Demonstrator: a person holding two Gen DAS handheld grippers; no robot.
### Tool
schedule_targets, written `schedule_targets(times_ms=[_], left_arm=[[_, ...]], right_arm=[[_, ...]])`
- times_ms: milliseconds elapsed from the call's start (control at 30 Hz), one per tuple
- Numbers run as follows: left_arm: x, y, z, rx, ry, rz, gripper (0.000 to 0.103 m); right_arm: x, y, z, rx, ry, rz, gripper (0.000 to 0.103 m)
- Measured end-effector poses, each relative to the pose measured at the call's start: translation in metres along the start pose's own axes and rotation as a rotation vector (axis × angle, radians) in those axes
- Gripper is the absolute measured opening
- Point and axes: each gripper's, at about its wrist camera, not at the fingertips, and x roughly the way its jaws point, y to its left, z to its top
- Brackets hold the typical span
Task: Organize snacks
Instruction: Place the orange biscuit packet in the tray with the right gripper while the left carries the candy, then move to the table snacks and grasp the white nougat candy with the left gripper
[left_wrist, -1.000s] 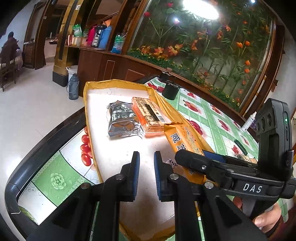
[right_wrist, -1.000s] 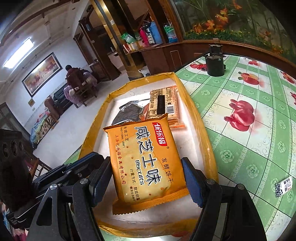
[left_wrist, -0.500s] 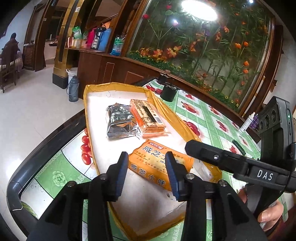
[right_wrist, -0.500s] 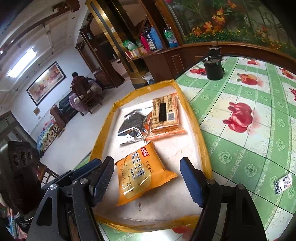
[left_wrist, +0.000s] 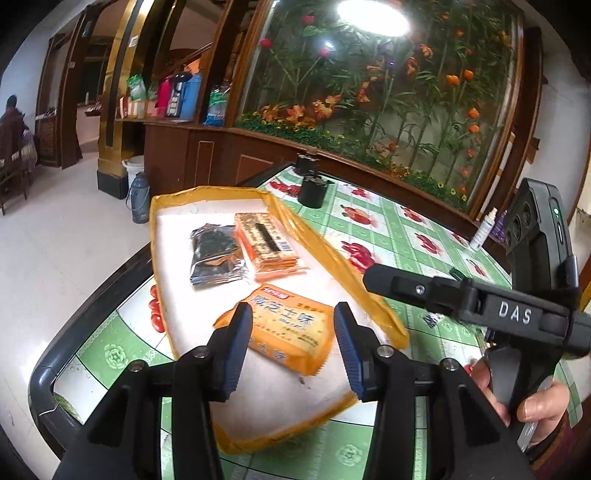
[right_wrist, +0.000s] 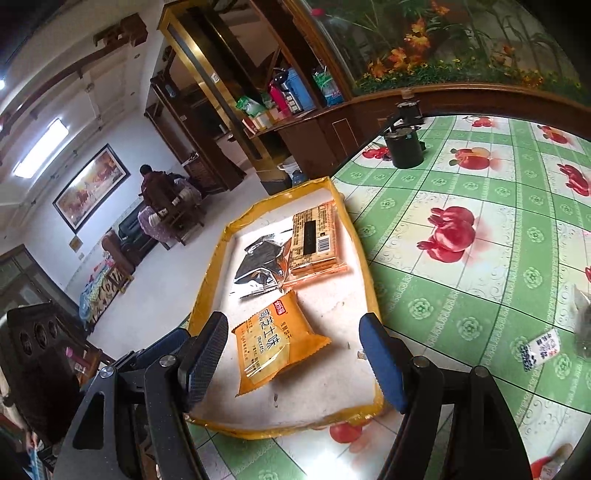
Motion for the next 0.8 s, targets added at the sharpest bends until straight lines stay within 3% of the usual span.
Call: schedule_targets(times_ms=[300,567,700,800], left_arm=[[0.0,-0.042,-0.008,0.099,0.029,-0.049,0.049],[0.019,-0.09,-0.02,0.197,0.105,-0.122,0.049],[0.035,-0.117,-0.019,0.247,0.162,-0.196,0.049],[0.05,-0.138,-0.013,0.284,0.189,-0.24,0.049]], right_arm=[[-0.056,-0.037,-0.008,0.073,-0.047,-0.017,0.079],[-0.132,-0.091,-0.028,0.133,-0.151,-0.116,0.079],[-0.16,-0.107,-0.038,0.127,-0.191,-0.201,0.077],[-0.17,-0.119,-0.049,0.14,-0.182,-0.212,0.069]])
